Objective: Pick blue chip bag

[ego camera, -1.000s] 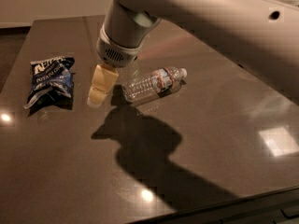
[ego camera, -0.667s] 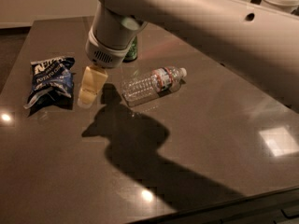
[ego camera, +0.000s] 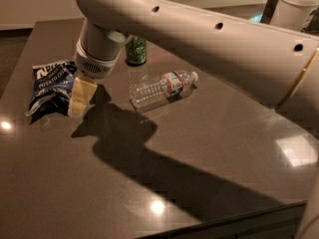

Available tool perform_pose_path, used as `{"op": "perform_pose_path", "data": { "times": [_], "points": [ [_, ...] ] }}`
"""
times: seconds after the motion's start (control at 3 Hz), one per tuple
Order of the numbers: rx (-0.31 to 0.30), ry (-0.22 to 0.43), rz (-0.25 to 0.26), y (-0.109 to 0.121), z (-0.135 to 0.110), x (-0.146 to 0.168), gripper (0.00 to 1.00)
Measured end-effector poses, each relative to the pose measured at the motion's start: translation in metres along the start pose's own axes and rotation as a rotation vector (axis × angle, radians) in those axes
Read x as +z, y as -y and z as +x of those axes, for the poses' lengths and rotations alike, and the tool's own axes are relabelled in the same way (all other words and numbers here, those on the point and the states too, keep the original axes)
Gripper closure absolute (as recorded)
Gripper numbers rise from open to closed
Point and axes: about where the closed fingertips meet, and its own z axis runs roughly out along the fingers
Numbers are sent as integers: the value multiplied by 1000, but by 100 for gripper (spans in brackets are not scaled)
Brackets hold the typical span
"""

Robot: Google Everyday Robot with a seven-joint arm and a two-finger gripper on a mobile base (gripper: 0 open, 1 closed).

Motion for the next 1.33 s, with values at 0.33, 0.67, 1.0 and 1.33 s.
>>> {"op": "perform_pose_path", "data": {
  "times": [0.33,0.67,1.0,1.33],
  "points": [
    [-6,-3,11,9,-5,20,0],
    [2,3,32,16,-11,33,0],
    [20,28,34,15,-20,40,0],
    [48,38,31,10,-26,44,17]
  ]
}}
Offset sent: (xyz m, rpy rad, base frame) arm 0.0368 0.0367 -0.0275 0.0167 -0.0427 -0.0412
